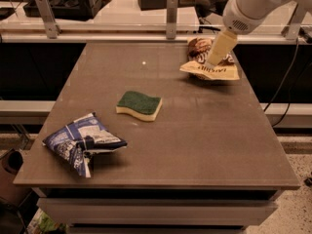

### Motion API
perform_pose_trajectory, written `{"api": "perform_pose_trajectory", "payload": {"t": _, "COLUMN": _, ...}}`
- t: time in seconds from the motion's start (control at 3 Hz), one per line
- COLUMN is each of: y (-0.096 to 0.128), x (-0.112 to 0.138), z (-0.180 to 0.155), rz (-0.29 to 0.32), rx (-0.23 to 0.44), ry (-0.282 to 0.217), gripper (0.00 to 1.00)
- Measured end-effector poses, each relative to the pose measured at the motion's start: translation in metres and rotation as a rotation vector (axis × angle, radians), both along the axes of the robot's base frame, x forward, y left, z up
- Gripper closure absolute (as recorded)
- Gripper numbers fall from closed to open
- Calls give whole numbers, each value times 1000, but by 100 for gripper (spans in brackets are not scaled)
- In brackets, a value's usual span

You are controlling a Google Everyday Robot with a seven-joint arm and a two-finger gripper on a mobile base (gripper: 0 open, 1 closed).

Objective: Pick brown chip bag

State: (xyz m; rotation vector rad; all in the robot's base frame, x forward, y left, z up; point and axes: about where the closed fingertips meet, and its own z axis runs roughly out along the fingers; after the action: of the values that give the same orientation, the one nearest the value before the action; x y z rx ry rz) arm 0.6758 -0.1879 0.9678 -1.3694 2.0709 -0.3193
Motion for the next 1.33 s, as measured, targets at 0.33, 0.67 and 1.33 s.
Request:
{"api": "perform_pose_trajectory", "payload": {"t": 0.33, "y": 0, "x": 33, "z": -23, "rz": -22, "rx": -30, "ry": 35, "gripper": 0}}
{"api": "perform_pose_trajectory", "payload": {"t": 0.67, "y": -6, "x": 59, "z": -52, "rz": -37, "rx": -25, "ry": 82, "gripper": 0}}
{"api": "perform_pose_trajectory", "payload": {"t": 1.33, "y": -7, "x": 97, "z": -89, "rz": -47, "rx": -2, "ry": 146, "gripper": 0}}
